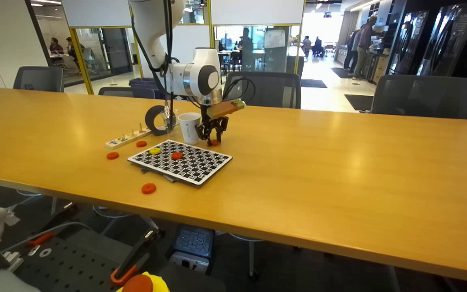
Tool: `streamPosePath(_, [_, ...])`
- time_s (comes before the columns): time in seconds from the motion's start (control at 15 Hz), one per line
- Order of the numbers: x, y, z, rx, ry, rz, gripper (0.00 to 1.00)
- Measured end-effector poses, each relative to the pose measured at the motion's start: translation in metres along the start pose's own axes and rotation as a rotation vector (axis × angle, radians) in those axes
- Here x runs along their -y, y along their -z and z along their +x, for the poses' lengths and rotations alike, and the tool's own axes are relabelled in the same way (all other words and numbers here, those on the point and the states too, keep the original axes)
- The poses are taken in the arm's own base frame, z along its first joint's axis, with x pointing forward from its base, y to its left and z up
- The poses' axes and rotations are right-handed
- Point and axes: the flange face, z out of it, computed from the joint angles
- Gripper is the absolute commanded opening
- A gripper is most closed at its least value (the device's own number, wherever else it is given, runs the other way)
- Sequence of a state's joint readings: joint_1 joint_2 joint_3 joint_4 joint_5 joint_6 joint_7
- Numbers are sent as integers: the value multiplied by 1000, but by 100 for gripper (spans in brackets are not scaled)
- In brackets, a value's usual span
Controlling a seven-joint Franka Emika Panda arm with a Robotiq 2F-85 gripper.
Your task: Put the yellow circles into the white cup and the orange circles into the transparent cup.
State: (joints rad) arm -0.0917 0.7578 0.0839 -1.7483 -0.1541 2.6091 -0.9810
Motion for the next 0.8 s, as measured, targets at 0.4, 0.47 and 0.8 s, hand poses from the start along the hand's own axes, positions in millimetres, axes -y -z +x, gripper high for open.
streamPosePath(0.4, [-9,11,-5,-4,-74,-15,23])
streamPosePath(0.47, [-13,18,-7,-5,-98,-27,23])
streamPosePath(0.8, [-32,89,-12,-34,-215,-118,23])
